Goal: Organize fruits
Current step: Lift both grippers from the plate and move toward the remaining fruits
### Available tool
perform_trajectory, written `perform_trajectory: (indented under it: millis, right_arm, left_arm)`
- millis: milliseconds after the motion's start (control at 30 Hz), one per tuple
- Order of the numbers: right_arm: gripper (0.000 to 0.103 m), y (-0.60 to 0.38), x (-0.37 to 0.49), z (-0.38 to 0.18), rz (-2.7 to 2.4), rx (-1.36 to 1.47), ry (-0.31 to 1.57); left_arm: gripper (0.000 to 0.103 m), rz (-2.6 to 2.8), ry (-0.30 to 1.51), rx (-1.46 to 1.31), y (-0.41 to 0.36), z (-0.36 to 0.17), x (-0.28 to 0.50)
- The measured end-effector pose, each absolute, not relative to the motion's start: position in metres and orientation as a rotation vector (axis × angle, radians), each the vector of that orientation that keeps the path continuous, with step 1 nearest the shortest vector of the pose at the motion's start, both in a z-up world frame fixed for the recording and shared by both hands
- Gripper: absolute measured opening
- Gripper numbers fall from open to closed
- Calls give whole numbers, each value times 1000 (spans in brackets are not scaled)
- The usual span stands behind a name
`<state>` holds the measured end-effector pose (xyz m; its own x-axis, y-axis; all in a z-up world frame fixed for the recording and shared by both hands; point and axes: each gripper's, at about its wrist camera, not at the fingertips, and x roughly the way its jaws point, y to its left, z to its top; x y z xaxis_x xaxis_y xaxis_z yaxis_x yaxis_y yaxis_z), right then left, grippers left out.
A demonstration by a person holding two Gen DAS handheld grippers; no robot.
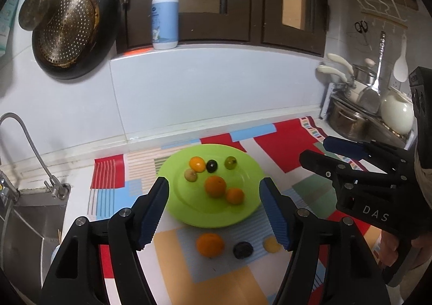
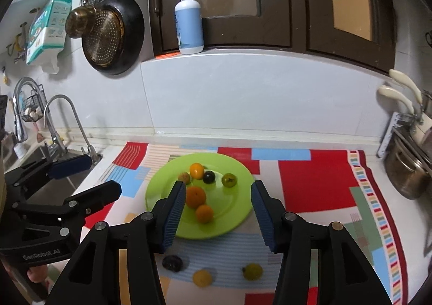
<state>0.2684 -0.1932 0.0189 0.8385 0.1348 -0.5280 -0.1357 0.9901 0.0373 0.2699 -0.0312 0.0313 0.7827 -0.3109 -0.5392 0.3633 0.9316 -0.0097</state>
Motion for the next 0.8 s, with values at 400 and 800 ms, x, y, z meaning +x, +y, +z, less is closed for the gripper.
perform_trajectory:
  millis: [400, 800]
  right_arm:
    - [51, -216, 231, 3, 166, -22, 573]
    - [51, -231, 223, -27, 194, -93, 617]
  left_arm:
    - [70, -355, 540, 116, -58, 12, 230]
    - [70, -391, 540, 175, -87, -19, 215]
